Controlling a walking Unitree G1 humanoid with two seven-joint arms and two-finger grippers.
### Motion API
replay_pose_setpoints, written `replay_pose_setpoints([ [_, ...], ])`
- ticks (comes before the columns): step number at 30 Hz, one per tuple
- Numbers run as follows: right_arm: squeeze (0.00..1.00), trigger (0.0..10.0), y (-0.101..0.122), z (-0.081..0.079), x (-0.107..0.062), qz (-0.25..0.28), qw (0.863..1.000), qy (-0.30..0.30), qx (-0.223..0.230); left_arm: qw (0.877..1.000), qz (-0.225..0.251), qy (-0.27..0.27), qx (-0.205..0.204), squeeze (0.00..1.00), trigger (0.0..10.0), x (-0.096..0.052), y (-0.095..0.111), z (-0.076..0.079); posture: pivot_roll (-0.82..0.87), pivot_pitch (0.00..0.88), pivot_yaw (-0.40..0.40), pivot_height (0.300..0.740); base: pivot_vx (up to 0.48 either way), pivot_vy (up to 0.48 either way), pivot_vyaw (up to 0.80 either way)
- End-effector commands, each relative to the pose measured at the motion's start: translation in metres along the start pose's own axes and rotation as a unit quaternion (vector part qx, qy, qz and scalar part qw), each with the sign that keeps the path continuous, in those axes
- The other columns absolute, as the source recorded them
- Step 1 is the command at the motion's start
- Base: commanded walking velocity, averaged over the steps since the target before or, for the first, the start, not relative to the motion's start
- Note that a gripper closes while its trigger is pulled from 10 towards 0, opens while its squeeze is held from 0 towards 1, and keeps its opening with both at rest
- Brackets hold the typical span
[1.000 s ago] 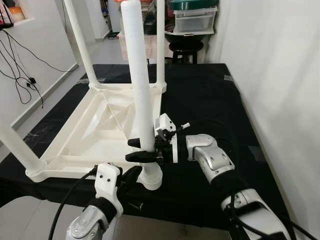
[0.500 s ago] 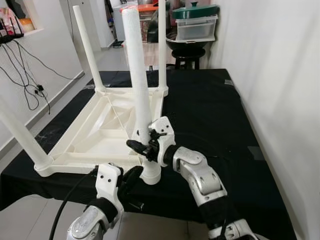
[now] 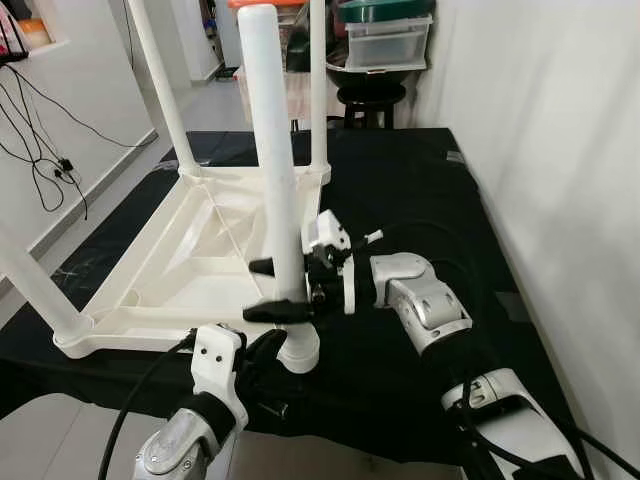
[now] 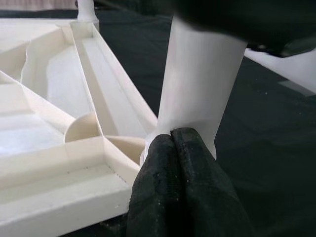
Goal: Building children table
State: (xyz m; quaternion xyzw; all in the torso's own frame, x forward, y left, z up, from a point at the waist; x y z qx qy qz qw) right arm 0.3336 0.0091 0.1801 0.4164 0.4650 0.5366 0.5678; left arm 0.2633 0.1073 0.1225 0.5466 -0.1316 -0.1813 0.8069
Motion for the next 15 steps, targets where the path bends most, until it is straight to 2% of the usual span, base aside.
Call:
replay_pose_setpoints([
  [1, 0.00, 0.0, -0.004, 0.003, 0.008, -0.006, 1.000, -0.008, 0.011, 1.000, -0.006, 0.004, -0.002, 0.00, 10.0, -0.002, -0.003, -0.002, 0.02, 0.000, 0.017, 0.740, 0.000, 0.000, 0.00],
  [4, 0.00, 0.0, -0.011, 0.004, 0.011, -0.007, 0.999, -0.027, 0.029, 1.000, -0.006, 0.004, -0.002, 0.00, 10.0, -0.002, -0.003, -0.002, 0.02, 0.000, 0.016, 0.740, 0.000, 0.000, 0.00],
  [7, 0.00, 0.0, -0.021, -0.012, 0.005, 0.005, 0.999, -0.007, 0.049, 1.000, -0.007, 0.004, -0.003, 0.00, 10.0, -0.004, -0.003, -0.002, 0.02, 0.000, 0.021, 0.740, 0.000, 0.000, 0.00],
  [8, 0.00, 0.0, -0.021, -0.012, 0.005, 0.005, 0.999, -0.007, 0.049, 1.000, -0.007, 0.004, -0.003, 0.00, 10.0, -0.004, -0.003, -0.002, 0.02, 0.000, 0.021, 0.740, 0.000, 0.000, 0.00],
  [12, 0.00, 0.0, -0.035, -0.018, 0.003, -0.024, 0.998, -0.038, 0.052, 1.000, -0.007, 0.003, -0.004, 0.00, 10.0, -0.004, -0.003, -0.002, 0.02, 0.000, 0.020, 0.740, 0.000, 0.000, 0.00],
  [13, 0.00, 0.0, -0.050, -0.018, 0.003, -0.067, 0.993, -0.083, 0.056, 1.000, -0.007, 0.003, -0.004, 0.00, 10.0, -0.005, -0.003, -0.002, 0.01, 0.001, 0.018, 0.740, 0.000, 0.000, 0.00],
  [14, 0.00, 0.0, -0.067, -0.004, -0.002, -0.117, 0.968, -0.203, 0.084, 1.000, -0.006, 0.003, -0.004, 0.00, 10.0, -0.005, -0.002, -0.002, 0.01, 0.014, 0.009, 0.740, 0.000, 0.000, 0.00],
  [15, 0.00, 0.0, -0.077, -0.002, -0.009, -0.155, 0.941, -0.285, 0.098, 1.000, -0.005, 0.004, -0.004, 0.00, 10.0, -0.006, -0.001, -0.002, 0.00, 0.020, 0.015, 0.740, 0.000, 0.000, 0.00],
])
Point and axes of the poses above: a point about 5 cm out from each wrist's last joint towards the gripper, its own x axis pointing out of the wrist towards the gripper, its own y axis along the axis of the wrist's last joint, z = x × y, the point moved 5 cm from there along x, pointing out of the wrist towards the gripper, and after that the axes turned 15 degrees about -x, right-handed, at the moved point
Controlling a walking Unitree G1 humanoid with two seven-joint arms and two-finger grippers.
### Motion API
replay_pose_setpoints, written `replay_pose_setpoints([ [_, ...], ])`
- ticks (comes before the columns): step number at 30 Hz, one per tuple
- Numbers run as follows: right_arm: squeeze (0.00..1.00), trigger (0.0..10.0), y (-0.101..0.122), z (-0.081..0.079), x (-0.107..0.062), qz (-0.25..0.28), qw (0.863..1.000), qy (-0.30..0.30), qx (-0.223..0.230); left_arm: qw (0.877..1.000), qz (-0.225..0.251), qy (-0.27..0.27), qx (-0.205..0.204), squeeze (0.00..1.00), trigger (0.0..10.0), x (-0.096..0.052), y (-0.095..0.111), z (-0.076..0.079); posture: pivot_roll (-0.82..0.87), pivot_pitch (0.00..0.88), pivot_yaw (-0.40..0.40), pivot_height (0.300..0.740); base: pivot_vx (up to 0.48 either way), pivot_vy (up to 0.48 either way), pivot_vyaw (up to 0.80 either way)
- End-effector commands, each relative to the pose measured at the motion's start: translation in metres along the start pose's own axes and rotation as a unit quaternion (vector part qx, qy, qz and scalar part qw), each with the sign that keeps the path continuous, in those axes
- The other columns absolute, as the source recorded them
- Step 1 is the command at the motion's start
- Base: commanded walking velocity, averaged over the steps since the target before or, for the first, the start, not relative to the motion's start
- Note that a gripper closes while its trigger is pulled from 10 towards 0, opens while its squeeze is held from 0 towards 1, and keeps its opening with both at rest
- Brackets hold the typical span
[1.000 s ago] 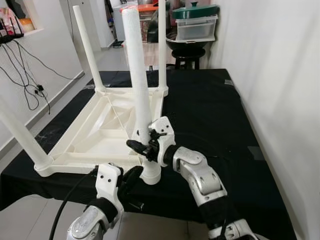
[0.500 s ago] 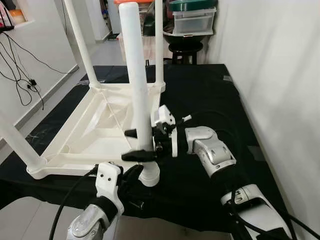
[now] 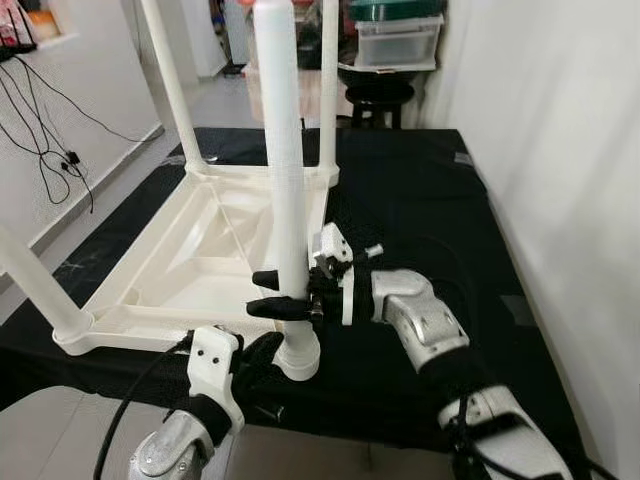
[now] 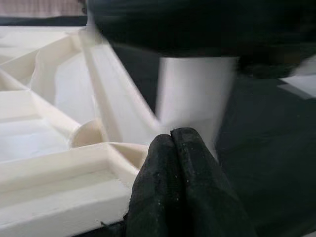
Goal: Building children table
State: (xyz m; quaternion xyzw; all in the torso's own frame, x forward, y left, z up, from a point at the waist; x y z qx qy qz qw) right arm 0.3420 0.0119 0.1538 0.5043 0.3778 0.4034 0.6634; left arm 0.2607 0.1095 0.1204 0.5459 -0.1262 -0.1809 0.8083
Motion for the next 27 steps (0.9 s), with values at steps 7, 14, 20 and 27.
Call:
replay_pose_setpoints([
  [7, 0.00, 0.0, -0.055, 0.002, -0.017, -0.136, 0.975, -0.167, 0.051, 1.000, -0.002, -0.001, -0.003, 0.00, 10.0, -0.003, 0.001, -0.001, -0.02, 0.016, 0.028, 0.740, 0.000, 0.000, 0.00],
  [14, 0.00, 10.0, -0.039, 0.012, -0.005, -0.106, 0.983, -0.145, 0.044, 1.000, -0.002, -0.002, -0.005, 0.00, 10.0, -0.002, 0.000, 0.000, 0.00, 0.009, 0.014, 0.740, 0.000, 0.000, 0.00],
  [20, 1.00, 10.0, -0.001, 0.004, 0.008, -0.033, 0.997, -0.063, 0.031, 1.000, -0.001, -0.001, -0.007, 0.00, 10.0, 0.000, 0.000, 0.000, 0.00, 0.001, 0.018, 0.740, 0.000, 0.000, 0.00],
  [27, 0.21, 10.0, 0.021, -0.017, 0.007, 0.051, 0.991, 0.124, -0.026, 1.000, -0.002, -0.004, -0.010, 0.00, 10.0, 0.002, -0.001, 0.001, 0.00, 0.000, 0.020, 0.740, 0.000, 0.000, 0.00],
])
Point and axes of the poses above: a point about 5 cm out from each wrist's last joint towards the gripper, its own x axis pointing out of the wrist towards the gripper, its own y axis along the axis of the wrist's last joint, z = x × y, the point moved 5 cm from there along x, pointing out of the wrist towards the gripper, and after that the axes turned 15 degrees about -x, right-handed, at the moved point
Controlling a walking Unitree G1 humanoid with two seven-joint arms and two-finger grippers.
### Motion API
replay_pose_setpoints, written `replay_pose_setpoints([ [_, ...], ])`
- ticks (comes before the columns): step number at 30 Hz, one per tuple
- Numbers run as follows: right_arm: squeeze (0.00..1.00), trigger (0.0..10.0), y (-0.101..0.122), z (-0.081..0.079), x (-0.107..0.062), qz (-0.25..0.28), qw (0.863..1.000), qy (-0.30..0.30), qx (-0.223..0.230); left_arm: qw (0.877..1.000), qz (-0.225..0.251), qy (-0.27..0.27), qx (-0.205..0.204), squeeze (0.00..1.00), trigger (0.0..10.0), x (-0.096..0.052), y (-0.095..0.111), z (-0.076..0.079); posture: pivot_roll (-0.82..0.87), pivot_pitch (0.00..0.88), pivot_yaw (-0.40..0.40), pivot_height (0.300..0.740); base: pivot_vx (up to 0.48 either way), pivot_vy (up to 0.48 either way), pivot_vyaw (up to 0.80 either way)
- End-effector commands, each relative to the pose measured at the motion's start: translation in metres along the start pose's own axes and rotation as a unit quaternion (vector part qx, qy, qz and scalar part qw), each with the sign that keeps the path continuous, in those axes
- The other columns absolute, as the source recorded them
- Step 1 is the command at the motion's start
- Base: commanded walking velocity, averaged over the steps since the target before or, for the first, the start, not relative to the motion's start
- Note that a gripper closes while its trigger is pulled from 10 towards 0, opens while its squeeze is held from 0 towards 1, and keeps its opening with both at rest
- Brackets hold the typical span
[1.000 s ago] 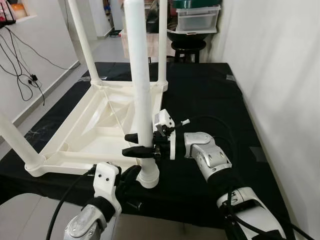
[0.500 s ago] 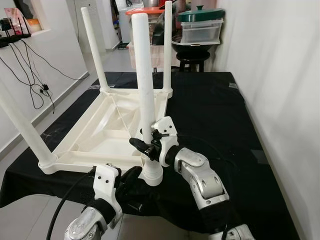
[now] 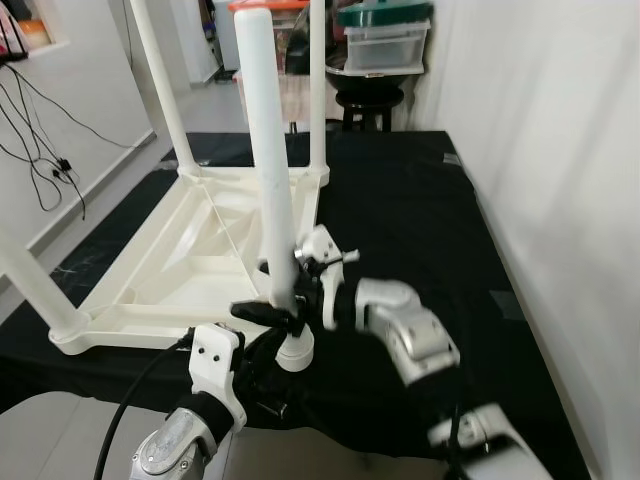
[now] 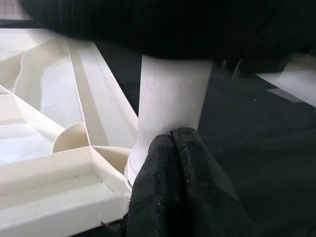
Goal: Building children table
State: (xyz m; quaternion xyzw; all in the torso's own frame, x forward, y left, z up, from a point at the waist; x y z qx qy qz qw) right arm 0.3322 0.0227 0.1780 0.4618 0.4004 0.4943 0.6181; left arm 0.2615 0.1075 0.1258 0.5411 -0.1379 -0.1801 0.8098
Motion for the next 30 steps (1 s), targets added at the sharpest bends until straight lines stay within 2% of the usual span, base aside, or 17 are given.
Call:
replay_pose_setpoints([
  [1, 0.00, 10.0, -0.008, -0.009, 0.004, -0.004, 0.999, 0.043, 0.001, 1.000, -0.010, 0.006, -0.008, 0.00, 10.0, 0.000, -0.006, -0.003, 0.01, 0.000, 0.019, 0.740, 0.000, 0.000, 0.00],
  [5, 0.00, 10.0, -0.012, -0.001, 0.003, -0.009, 0.998, 0.064, 0.009, 1.000, -0.011, 0.007, -0.007, 0.00, 10.0, 0.000, -0.007, -0.003, 0.02, 0.000, 0.017, 0.740, 0.000, 0.000, 0.00],
  [6, 0.00, 7.6, -0.012, 0.001, 0.002, -0.005, 0.997, 0.075, 0.021, 1.000, -0.011, 0.008, -0.007, 0.00, 10.0, 0.000, -0.007, -0.004, 0.02, 0.000, 0.019, 0.740, 0.000, 0.000, 0.00],
  [9, 0.00, 7.6, -0.011, 0.002, 0.001, 0.001, 0.996, 0.085, 0.035, 1.000, -0.011, 0.008, -0.007, 0.00, 10.0, 0.000, -0.007, -0.004, 0.02, 0.000, 0.019, 0.740, 0.000, 0.000, 0.00],
  [10, 0.00, 0.0, -0.011, 0.004, 0.000, 0.003, 0.996, 0.081, 0.038, 1.000, -0.012, 0.007, -0.007, 0.00, 10.0, 0.000, -0.007, -0.004, 0.02, 0.000, 0.018, 0.740, 0.000, 0.000, 0.00],
  [18, 0.00, 0.0, -0.018, 0.010, -0.011, 0.006, 0.998, 0.044, 0.035, 1.000, -0.011, 0.007, -0.008, 0.00, 10.0, -0.001, -0.007, -0.003, 0.01, 0.000, 0.020, 0.740, 0.000, 0.000, 0.00],
  [19, 0.00, 0.0, -0.024, 0.012, -0.014, -0.008, 0.999, 0.019, 0.032, 1.000, -0.011, 0.006, -0.008, 0.00, 10.0, -0.001, -0.007, -0.003, 0.01, 0.000, 0.015, 0.740, 0.000, 0.000, 0.00],
  [20, 0.00, 0.0, -0.037, 0.018, -0.014, -0.044, 0.996, -0.064, 0.048, 1.000, -0.011, 0.006, -0.008, 0.00, 10.0, -0.001, -0.007, -0.003, 0.01, 0.000, 0.000, 0.740, 0.000, 0.000, 0.00],
  [21, 0.00, 0.0, -0.037, 0.018, -0.014, -0.044, 0.996, -0.064, 0.048, 1.000, -0.011, 0.006, -0.008, 0.00, 10.0, -0.001, -0.007, -0.003, 0.01, 0.000, 0.000, 0.740, 0.000, 0.000, 0.00],
  [22, 0.00, 0.0, -0.052, 0.030, -0.019, -0.092, 0.977, -0.184, 0.061, 1.000, -0.010, 0.006, -0.008, 0.00, 10.0, -0.002, -0.006, -0.003, 0.01, 0.000, -0.002, 0.740, 0.000, 0.000, 0.00],
  [23, 0.00, 0.0, -0.062, 0.038, -0.026, -0.125, 0.954, -0.265, 0.069, 1.000, -0.009, 0.006, -0.008, 0.00, 10.0, -0.002, -0.005, -0.004, 0.00, 0.001, 0.000, 0.740, 0.000, 0.000, 0.00],
  [24, 0.00, 0.0, -0.062, 0.038, -0.026, -0.125, 0.954, -0.265, 0.069, 1.000, -0.009, 0.006, -0.008, 0.00, 10.0, -0.002, -0.005, -0.004, 0.00, 0.001, 0.000, 0.740, 0.000, 0.000, 0.00],
  [25, 0.00, 0.0, -0.071, 0.027, -0.033, -0.148, 0.938, -0.299, 0.092, 1.000, -0.008, 0.007, -0.008, 0.00, 10.0, -0.003, -0.004, -0.004, -0.01, 0.015, 0.008, 0.740, 0.000, 0.000, 0.00],
  [27, 0.00, 0.0, -0.070, 0.021, -0.034, -0.144, 0.938, -0.303, 0.087, 1.000, -0.008, 0.008, -0.006, 0.00, 10.0, -0.002, -0.004, -0.006, -0.03, 0.000, 0.020, 0.740, 0.000, 0.000, 0.00],
  [30, 0.00, 0.0, -0.070, 0.025, -0.035, -0.137, 0.939, -0.301, 0.093, 1.000, -0.009, 0.008, -0.005, 0.00, 10.0, 0.001, -0.005, -0.007, -0.01, 0.000, 0.008, 0.740, 0.000, 0.000, 0.00],
])
Point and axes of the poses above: a point about 5 cm out from each wrist's last joint towards the gripper, its own x axis pointing out of the wrist towards the gripper, its own y axis along the axis of the wrist's last joint, z = x × y, the point moved 5 cm from there along x, pointing out of the wrist towards the gripper, and after that the axes turned 15 degrees about -x, right-handed, at the moved point
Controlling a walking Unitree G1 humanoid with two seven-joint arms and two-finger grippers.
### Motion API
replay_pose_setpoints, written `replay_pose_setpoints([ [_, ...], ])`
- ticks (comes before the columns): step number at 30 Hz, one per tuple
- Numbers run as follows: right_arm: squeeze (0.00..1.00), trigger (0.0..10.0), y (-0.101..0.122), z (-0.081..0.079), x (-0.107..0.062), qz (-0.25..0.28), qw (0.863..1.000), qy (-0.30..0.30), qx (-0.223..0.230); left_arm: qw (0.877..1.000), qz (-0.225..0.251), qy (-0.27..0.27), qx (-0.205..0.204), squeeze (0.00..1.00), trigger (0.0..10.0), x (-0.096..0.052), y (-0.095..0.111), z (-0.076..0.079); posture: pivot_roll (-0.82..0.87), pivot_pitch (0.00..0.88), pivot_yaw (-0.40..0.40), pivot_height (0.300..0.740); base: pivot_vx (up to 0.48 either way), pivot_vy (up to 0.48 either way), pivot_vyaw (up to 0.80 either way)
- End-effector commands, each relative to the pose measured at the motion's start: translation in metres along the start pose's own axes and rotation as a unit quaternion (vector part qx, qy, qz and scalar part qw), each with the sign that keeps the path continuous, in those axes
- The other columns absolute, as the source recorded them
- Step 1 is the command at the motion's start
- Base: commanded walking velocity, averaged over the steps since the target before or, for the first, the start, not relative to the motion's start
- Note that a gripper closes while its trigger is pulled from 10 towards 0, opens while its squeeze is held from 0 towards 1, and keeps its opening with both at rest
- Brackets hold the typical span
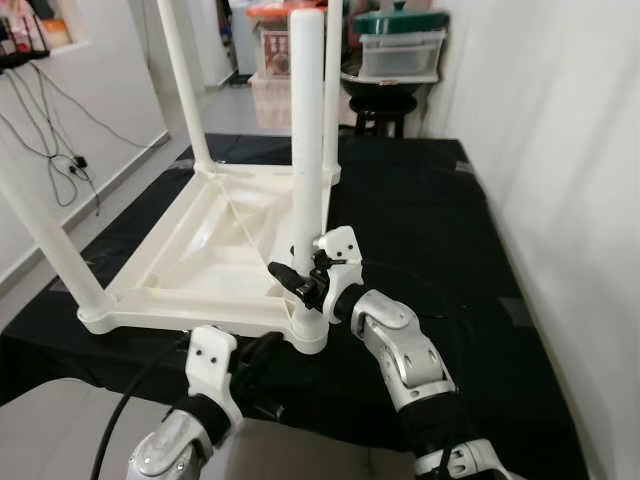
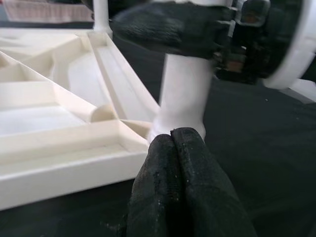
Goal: Building children table
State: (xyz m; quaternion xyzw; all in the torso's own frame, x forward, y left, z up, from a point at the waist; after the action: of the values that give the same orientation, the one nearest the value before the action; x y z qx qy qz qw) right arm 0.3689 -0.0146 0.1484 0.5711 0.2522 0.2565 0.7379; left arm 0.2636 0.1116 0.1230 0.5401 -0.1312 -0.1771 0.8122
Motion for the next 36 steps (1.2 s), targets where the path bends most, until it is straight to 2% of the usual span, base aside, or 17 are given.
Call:
replay_pose_setpoints([
  [1, 0.00, 0.5, -0.027, 0.004, 0.004, -0.058, 0.998, 0.001, 0.034, 1.000, -0.009, -0.001, -0.001, 0.00, 10.0, 0.002, -0.004, -0.002, -0.01, 0.000, 0.001, 0.740, 0.000, 0.000, 0.00],
  [3, 0.00, 0.5, -0.026, 0.007, 0.006, -0.059, 0.998, -0.004, 0.030, 1.000, -0.008, 0.000, -0.001, 0.00, 10.0, 0.002, -0.004, -0.002, -0.01, 0.000, 0.001, 0.740, 0.000, 0.000, 0.00],
  [4, 0.00, 10.0, -0.021, 0.008, 0.009, -0.053, 0.998, 0.001, 0.030, 1.000, -0.005, 0.003, 0.000, 0.00, 10.0, 0.002, -0.003, -0.002, 0.00, 0.000, -0.001, 0.740, 0.000, 0.000, 0.00],
  [5, 0.76, 10.0, -0.012, 0.006, 0.011, -0.042, 0.999, 0.006, 0.029, 1.000, -0.003, 0.006, 0.001, 0.00, 10.0, 0.003, -0.003, -0.003, 0.00, 0.000, -0.002, 0.740, 0.000, 0.000, 0.00],
  [7, 0.76, 10.0, -0.008, 0.005, 0.011, -0.035, 0.999, 0.013, 0.027, 1.000, -0.002, 0.006, 0.001, 0.00, 10.0, 0.003, -0.003, -0.003, 0.00, 0.000, -0.003, 0.740, 0.000, 0.000, 0.00],
  [8, 1.00, 10.0, -0.001, 0.003, 0.012, -0.023, 0.999, 0.029, 0.025, 1.000, -0.002, 0.005, 0.000, 0.00, 10.0, 0.003, -0.003, -0.002, 0.00, 0.000, -0.004, 0.740, 0.000, 0.000, 0.00],
  [11, 1.00, 10.0, 0.023, -0.009, 0.011, 0.036, 0.991, 0.128, 0.012, 1.000, -0.004, 0.001, -0.005, 0.00, 10.0, 0.004, -0.003, -0.001, 0.00, 0.000, 0.000, 0.740, 0.000, 0.000, 0.00],
  [12, 1.00, 10.0, 0.023, -0.009, 0.011, 0.036, 0.991, 0.128, 0.012, 1.000, -0.004, 0.001, -0.005, 0.00, 10.0, 0.004, -0.003, -0.001, 0.00, 0.000, 0.000, 0.740, 0.000, 0.000, 0.00],
  [14, 1.00, 10.0, 0.037, -0.017, 0.004, 0.080, 0.974, 0.213, -0.018, 1.000, -0.004, 0.000, -0.007, 0.00, 10.0, 0.004, -0.003, -0.001, 0.00, 0.000, 0.000, 0.740, 0.000, 0.000, 0.00],
  [15, 1.00, 10.0, 0.037, -0.017, 0.004, 0.080, 0.974, 0.213, -0.018, 1.000, -0.004, 0.000, -0.007, 0.00, 10.0, 0.004, -0.003, -0.001, 0.00, 0.000, 0.000, 0.740, 0.000, 0.000, 0.00],
  [16, 0.00, 10.0, 0.042, -0.023, -0.002, 0.097, 0.957, 0.272, -0.025, 1.000, -0.004, -0.001, -0.007, 0.00, 10.0, 0.004, -0.004, -0.001, 0.01, 0.000, -0.003, 0.740, 0.000, 0.000, 0.00],
  [20, 0.00, 10.0, 0.045, -0.025, -0.005, 0.109, 0.945, 0.307, -0.036, 1.000, -0.004, -0.001, -0.007, 0.00, 10.0, 0.004, -0.004, -0.001, 0.01, 0.000, -0.004, 0.740, 0.000, 0.000, 0.00],
  [23, 0.00, 10.0, 0.043, -0.029, -0.008, 0.108, 0.924, 0.366, -0.035, 1.000, -0.004, 0.000, -0.008, 0.00, 10.0, 0.004, -0.004, -0.001, 0.02, 0.000, -0.007, 0.740, 0.000, 0.000, 0.00],
  [24, 0.00, 0.0, 0.042, -0.030, -0.007, 0.103, 0.917, 0.385, -0.030, 1.000, -0.004, 0.000, -0.008, 0.00, 10.0, 0.004, -0.004, -0.001, 0.02, 0.000, -0.007, 0.740, 0.000, 0.000, 0.00],
  [31, 0.00, 0.0, 0.037, -0.029, -0.001, 0.089, 0.917, 0.388, -0.019, 1.000, -0.005, -0.001, -0.009, 0.00, 10.0, 0.004, -0.005, 0.000, 0.02, 0.000, -0.006, 0.740, 0.000, 0.000, 0.00],
  [35, 0.00, 0.0, 0.025, -0.024, 0.006, 0.066, 0.939, 0.338, -0.027, 1.000, -0.005, -0.001, -0.009, 0.00, 10.0, 0.003, -0.005, 0.001, 0.02, 0.000, -0.010, 0.740, 0.000, 0.000, 0.00],
  [36, 0.00, 0.0, 0.017, -0.023, 0.012, 0.046, 0.956, 0.288, -0.020, 1.000, -0.005, -0.001, -0.009, 0.00, 10.0, 0.003, -0.005, 0.001, 0.02, 0.000, -0.016, 0.740, 0.000, 0.000, 0.00],
])
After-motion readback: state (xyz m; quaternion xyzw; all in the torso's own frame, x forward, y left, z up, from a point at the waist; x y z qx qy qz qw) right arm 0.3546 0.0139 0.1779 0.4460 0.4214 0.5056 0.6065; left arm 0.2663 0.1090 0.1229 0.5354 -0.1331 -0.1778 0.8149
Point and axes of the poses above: a point about 5 cm out from each wrist's last joint towards the gripper, its own x axis pointing out of the wrist towards the gripper, its own y axis along the axis of the wrist's last joint, z = x × y, the point moved 5 cm from there along x, pointing out of the wrist towards the gripper, and after that the axes turned 15 degrees about -x, right-handed, at the moved point
